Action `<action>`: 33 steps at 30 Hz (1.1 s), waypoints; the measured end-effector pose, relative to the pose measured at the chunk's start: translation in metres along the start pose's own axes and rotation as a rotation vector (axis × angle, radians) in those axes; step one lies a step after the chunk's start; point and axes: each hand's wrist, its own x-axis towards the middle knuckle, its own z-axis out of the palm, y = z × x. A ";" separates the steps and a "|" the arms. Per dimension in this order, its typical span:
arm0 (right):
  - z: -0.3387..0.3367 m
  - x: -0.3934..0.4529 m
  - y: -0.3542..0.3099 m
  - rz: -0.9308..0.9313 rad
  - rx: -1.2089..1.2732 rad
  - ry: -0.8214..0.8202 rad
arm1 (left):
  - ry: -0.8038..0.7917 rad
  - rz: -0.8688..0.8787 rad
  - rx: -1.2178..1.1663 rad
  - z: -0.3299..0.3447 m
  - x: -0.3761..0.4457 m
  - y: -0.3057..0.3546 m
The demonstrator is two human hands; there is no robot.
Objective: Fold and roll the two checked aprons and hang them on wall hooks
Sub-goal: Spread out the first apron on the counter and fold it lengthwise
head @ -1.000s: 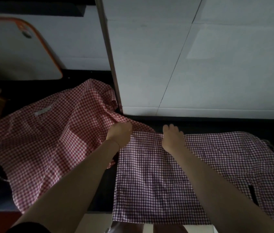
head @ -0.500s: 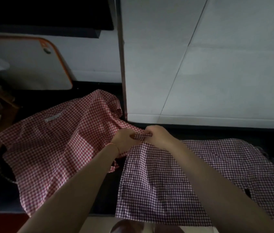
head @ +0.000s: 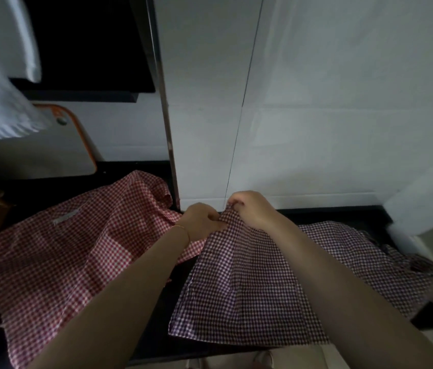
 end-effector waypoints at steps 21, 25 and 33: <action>0.028 0.021 -0.006 0.001 -0.067 -0.226 | -0.050 -0.208 0.083 -0.007 -0.007 -0.023; 0.064 0.032 0.021 0.112 -0.496 -0.534 | 0.071 -0.421 0.264 -0.014 -0.014 -0.074; 0.095 0.032 0.093 0.176 -0.462 -0.180 | 0.297 -0.289 0.569 0.032 0.012 -0.098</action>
